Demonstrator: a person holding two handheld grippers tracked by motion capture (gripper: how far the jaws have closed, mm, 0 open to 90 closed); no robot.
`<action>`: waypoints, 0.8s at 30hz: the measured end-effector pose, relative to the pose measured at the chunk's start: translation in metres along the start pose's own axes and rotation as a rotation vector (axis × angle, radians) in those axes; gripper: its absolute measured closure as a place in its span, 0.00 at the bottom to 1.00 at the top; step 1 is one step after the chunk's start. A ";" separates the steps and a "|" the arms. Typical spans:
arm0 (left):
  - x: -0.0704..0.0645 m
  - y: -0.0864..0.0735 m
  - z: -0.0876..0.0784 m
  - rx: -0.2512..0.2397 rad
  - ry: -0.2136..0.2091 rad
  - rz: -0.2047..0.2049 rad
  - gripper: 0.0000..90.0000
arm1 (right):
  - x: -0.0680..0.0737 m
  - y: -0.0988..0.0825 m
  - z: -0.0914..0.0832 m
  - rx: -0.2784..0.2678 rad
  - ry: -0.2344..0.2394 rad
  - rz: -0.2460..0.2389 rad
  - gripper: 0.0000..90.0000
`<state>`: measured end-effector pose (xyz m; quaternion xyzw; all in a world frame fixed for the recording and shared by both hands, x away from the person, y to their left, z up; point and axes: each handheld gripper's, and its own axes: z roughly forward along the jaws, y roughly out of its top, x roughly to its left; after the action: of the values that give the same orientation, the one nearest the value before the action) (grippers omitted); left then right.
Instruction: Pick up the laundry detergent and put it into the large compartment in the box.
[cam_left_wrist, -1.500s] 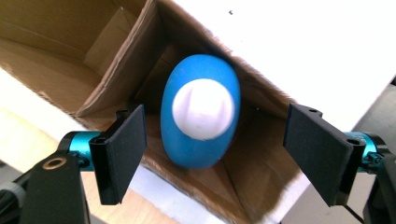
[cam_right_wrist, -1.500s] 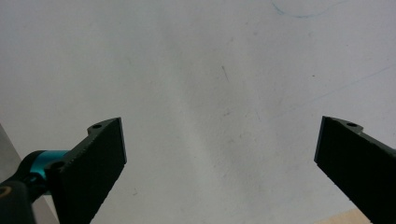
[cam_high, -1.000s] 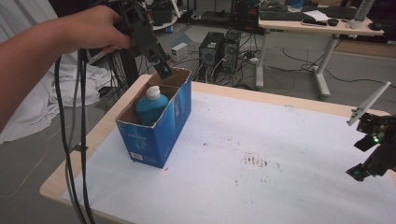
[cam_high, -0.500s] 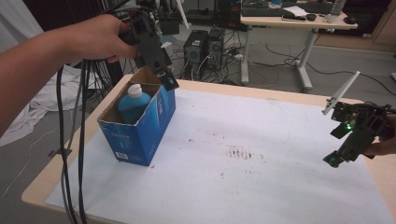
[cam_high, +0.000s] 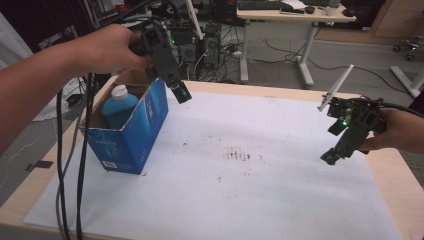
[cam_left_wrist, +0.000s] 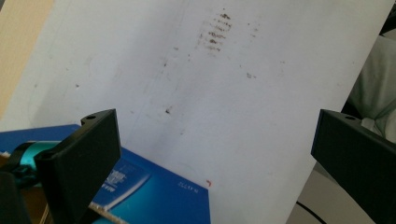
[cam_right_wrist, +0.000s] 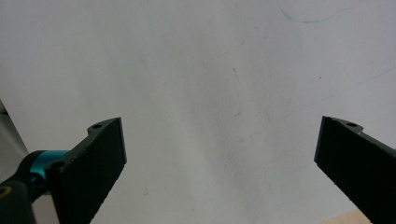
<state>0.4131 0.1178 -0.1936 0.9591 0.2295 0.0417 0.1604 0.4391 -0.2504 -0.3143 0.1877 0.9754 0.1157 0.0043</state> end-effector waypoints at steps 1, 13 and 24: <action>-0.001 0.003 0.002 0.001 -0.005 0.009 0.02 | 0.000 0.000 0.000 0.001 0.001 0.001 0.01; -0.018 0.033 0.039 -0.017 -0.076 0.054 0.02 | 0.003 0.003 0.003 -0.004 0.006 -0.011 0.01; -0.031 0.048 0.067 0.015 -0.107 0.105 0.02 | 0.008 0.001 0.003 -0.007 0.007 -0.012 0.01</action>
<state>0.4162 0.0441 -0.2411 0.9718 0.1704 -0.0031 0.1628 0.4320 -0.2456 -0.3170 0.1814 0.9761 0.1198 0.0022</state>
